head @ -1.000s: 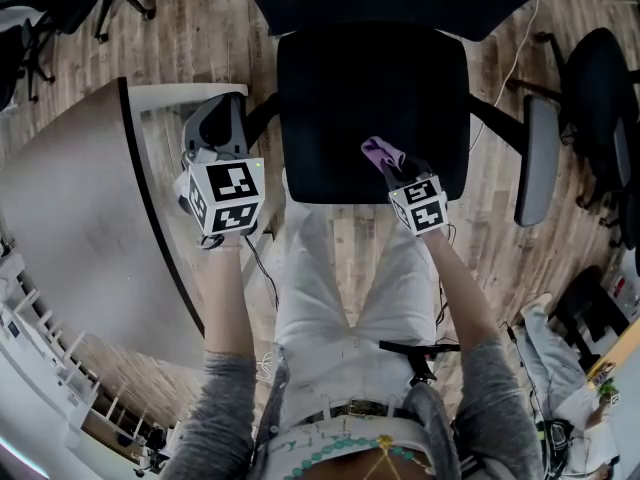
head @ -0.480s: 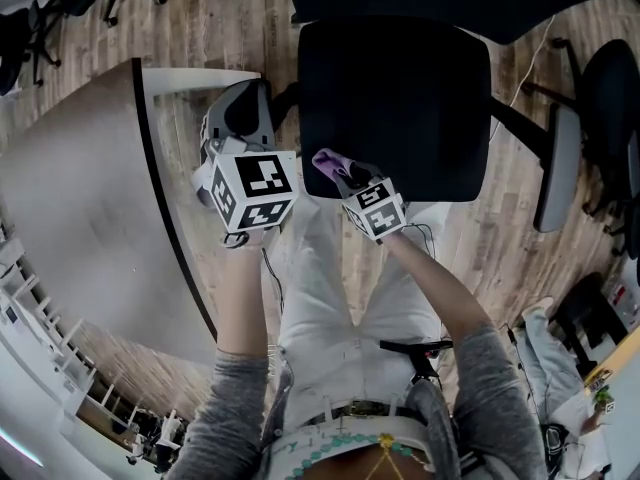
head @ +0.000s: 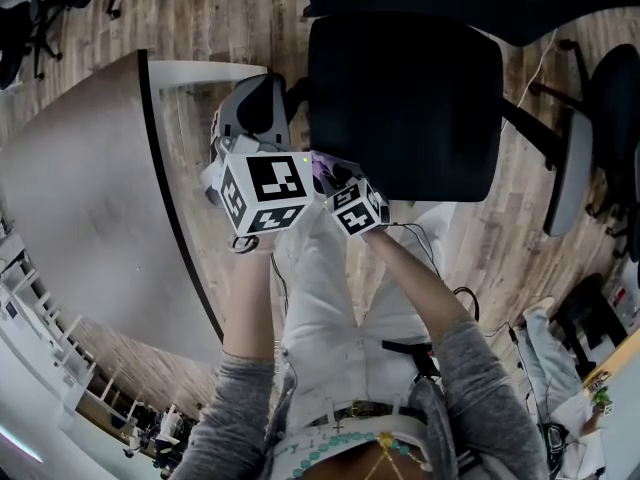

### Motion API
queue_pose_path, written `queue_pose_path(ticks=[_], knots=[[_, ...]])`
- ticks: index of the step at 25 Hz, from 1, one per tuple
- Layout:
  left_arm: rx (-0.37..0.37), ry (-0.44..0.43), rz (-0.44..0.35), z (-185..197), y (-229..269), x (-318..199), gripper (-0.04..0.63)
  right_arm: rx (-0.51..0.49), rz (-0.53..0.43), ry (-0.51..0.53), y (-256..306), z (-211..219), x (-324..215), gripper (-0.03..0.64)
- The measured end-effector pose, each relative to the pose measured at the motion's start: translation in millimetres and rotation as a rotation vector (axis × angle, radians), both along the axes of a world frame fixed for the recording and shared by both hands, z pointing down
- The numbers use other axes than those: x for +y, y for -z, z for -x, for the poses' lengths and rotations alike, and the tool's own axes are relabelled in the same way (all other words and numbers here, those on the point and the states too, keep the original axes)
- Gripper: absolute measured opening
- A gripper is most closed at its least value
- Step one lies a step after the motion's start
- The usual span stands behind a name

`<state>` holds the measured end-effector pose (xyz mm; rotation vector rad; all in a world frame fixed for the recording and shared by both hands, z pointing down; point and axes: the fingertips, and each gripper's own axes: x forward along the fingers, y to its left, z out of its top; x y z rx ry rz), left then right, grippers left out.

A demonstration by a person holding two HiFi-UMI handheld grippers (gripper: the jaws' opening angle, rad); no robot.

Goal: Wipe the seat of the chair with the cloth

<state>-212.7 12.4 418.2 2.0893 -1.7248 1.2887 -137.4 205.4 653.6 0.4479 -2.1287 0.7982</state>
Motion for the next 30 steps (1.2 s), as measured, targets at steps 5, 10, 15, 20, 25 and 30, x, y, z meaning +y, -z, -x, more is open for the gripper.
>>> queue_pose_path(ticks=[5, 10, 15, 20, 25, 30], knots=[[-0.006, -0.006, 0.0, -2.0, -0.7, 1.7, -0.002, 0.095, -0.168, 0.146, -20.1, -2.2, 6.7, 0.052], [-0.004, -0.01, -0.003, -3.4, -0.8, 2.3, -0.002, 0.111, -0.307, 0.29, -24.2, -3.5, 12.5, 0.052], [-0.016, -0.01, -0.001, -0.2, 0.3, 0.5, -0.002, 0.115, -0.332, 0.351, -24.3, -0.5, 12.8, 0.052], [-0.021, -0.012, -0.002, -3.1, -0.2, 1.0, 0.0, 0.11, -0.335, 0.384, -25.8, -4.9, 13.7, 0.052], [-0.033, -0.014, -0.004, -3.3, -0.2, -0.4, -0.002, 0.109, -0.339, 0.415, -26.4, -5.3, 12.7, 0.052], [-0.036, -0.015, -0.004, -3.4, -0.7, 0.4, -0.002, 0.124, -0.359, 0.448, -27.1, -9.0, 14.0, 0.052]])
